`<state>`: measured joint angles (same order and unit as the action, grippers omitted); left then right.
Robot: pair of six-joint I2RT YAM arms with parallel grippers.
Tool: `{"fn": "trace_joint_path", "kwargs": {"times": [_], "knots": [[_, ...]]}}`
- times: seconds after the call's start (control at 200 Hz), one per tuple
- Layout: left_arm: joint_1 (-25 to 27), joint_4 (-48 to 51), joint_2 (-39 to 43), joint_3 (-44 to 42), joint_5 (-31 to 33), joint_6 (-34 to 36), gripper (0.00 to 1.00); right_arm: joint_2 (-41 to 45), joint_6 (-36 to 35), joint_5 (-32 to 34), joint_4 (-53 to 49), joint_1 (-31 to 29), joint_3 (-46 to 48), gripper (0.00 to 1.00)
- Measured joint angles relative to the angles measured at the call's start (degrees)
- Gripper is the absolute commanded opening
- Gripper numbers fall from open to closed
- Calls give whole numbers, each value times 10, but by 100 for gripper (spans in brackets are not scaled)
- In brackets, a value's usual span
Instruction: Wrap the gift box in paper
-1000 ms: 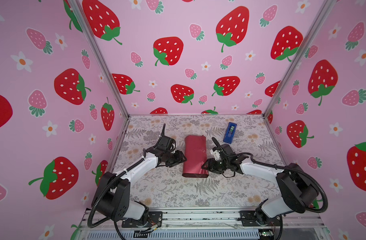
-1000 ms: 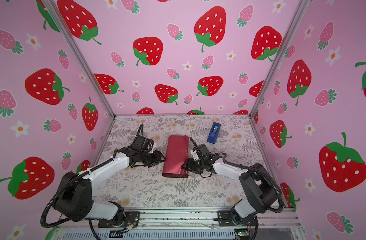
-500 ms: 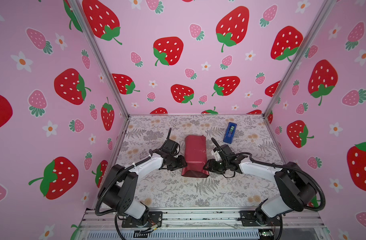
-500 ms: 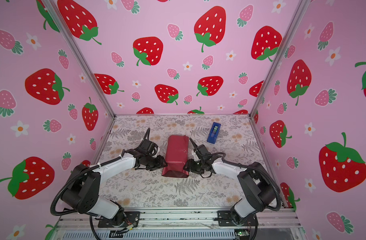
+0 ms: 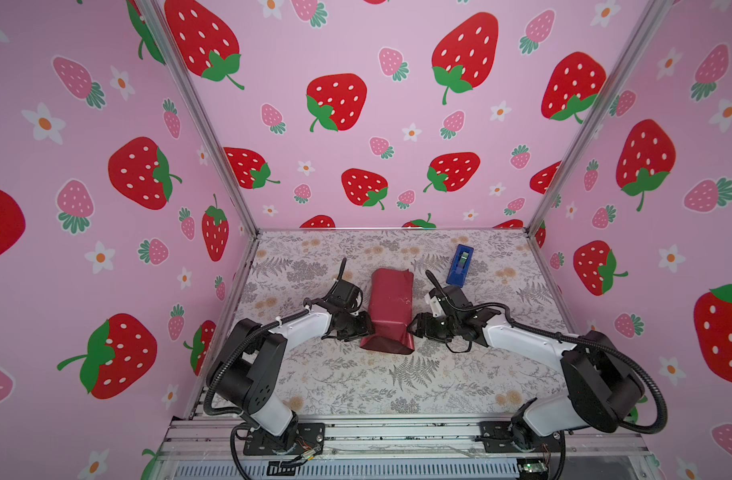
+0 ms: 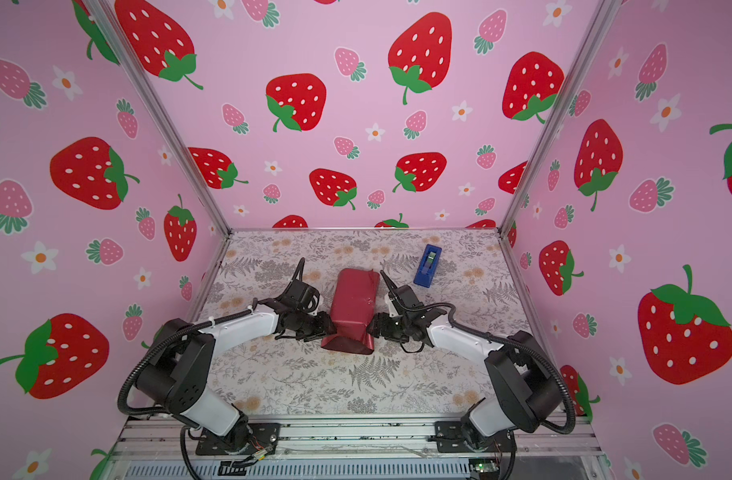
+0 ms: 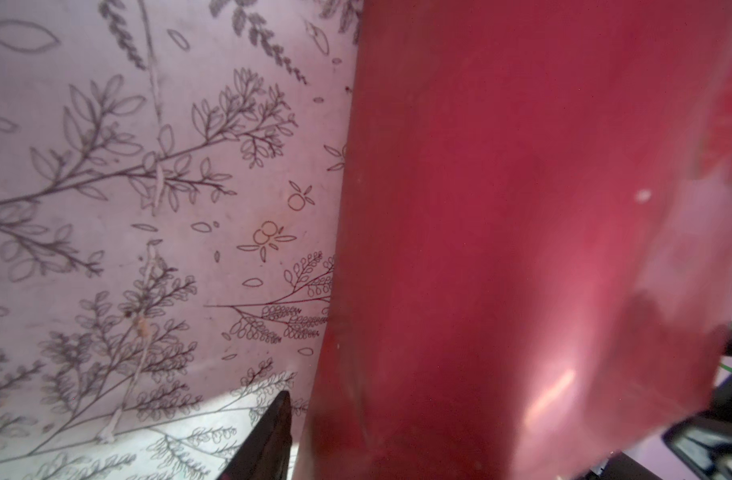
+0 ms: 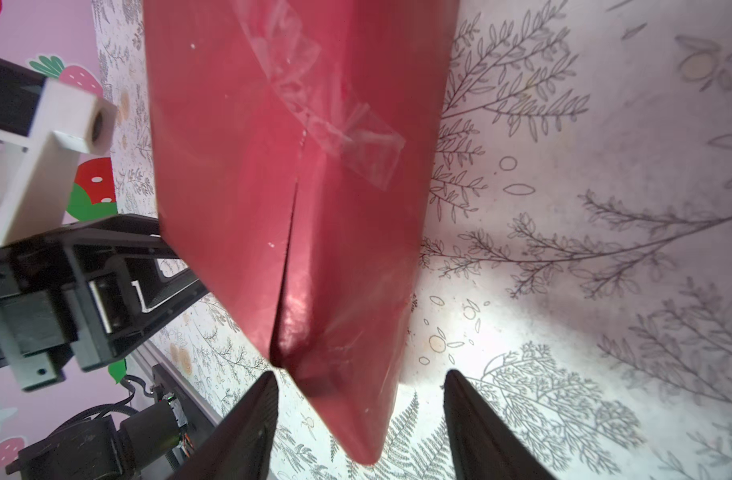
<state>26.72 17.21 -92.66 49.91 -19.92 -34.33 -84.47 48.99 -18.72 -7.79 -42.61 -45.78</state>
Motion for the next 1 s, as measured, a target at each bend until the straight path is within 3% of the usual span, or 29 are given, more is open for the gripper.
{"fn": "trace_joint_path", "kwargs": {"times": [0.36, 1.001], "knots": [[6, -10, -27, 0, 0, -2, 26, -16, 7, 39, 67, -20, 10, 57], [12, -9, -26, 0, 1, -2, 18, -78, -3, 68, 140, -22, 26, 37]]}}
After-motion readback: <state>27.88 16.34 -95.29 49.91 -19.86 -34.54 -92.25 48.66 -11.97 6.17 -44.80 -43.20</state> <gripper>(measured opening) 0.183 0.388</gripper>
